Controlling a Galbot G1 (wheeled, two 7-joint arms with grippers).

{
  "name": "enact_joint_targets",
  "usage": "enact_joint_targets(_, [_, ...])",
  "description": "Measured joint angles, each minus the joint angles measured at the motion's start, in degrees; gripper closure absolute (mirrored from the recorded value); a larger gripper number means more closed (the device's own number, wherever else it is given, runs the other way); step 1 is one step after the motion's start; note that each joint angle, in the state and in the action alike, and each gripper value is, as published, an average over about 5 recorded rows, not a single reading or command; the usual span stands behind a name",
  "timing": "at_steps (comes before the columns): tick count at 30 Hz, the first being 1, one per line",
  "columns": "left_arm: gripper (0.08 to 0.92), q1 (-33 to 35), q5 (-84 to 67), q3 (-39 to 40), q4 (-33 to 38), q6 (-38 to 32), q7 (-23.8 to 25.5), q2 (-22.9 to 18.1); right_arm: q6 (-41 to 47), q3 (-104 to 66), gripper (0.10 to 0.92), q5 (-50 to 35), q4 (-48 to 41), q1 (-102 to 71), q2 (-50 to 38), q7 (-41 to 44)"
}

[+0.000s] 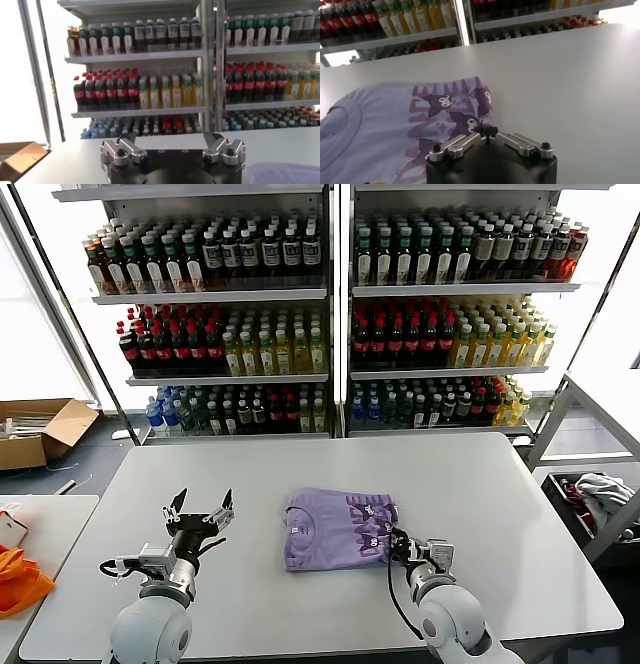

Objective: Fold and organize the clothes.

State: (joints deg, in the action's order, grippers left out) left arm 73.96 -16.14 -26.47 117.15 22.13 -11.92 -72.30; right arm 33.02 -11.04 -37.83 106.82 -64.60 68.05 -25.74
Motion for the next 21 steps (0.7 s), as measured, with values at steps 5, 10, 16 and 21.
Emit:
enact_joint_targets(5, [0.177, 0.2, 0.0, -0.2, 0.0, 0.0, 0.0, -0.1, -0.4, -1.6, 0.739, 3.6, 0.1, -0.7, -0.7, 1.9])
enact_joint_targets(10, [0.177, 0.4, 0.2, 0.1, 0.2, 0.0, 0.0, -0.5, -1.7, -2.4, 0.601, 8.7, 2.4, -1.2, -0.7, 3.9])
enact_joint_targets(16, [0.177, 1.0, 0.7, 0.4, 0.8, 0.0, 0.2, -0.9, -3.2, -1.7, 0.427, 12.1, 4.2, -0.9, -0.8, 6.1])
enact_joint_targets(21, [0.177, 1.8, 0.8, 0.1, 1.4, -0.3, 0.3, -0.8, -3.6, -1.6, 0.28, 12.8, 4.6, -0.2, -1.8, 6.8])
